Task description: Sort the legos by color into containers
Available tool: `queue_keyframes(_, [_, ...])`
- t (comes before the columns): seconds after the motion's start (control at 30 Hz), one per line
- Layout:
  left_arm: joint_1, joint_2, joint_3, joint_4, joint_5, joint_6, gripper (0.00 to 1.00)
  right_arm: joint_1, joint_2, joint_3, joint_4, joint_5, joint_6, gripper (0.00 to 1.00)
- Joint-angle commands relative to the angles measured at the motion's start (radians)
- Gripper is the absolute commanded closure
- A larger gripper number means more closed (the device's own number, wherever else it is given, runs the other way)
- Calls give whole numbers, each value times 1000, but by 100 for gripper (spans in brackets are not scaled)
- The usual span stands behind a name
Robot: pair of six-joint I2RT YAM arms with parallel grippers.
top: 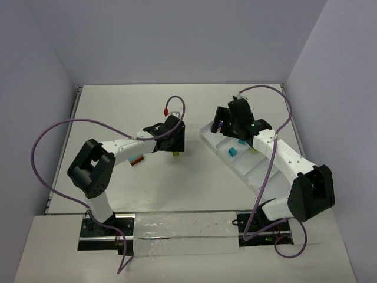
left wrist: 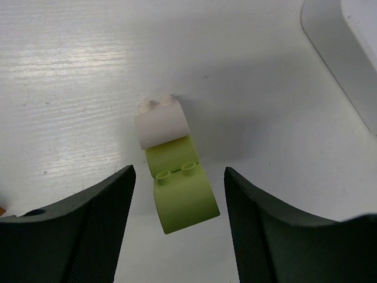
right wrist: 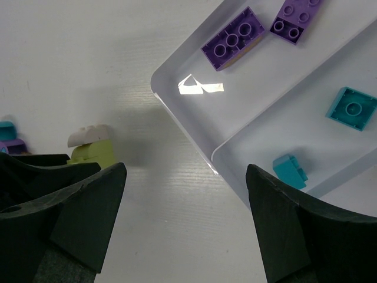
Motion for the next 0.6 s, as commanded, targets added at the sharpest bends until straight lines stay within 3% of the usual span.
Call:
queue_keyframes(0.0, [-15, -5, 37, -30, -49, -25, 33, -2, -26, -2, 12, -6, -3, 10])
queue_keyframes(0.43, [-47, -16, 29, -80, -142, -119, 42, -4, -31, 5, 10, -34, 3, 10])
queue_keyframes(0.57, [-47, -20, 25, -91, -179, -140, 38, -4, -33, 1, 10, -34, 5, 10])
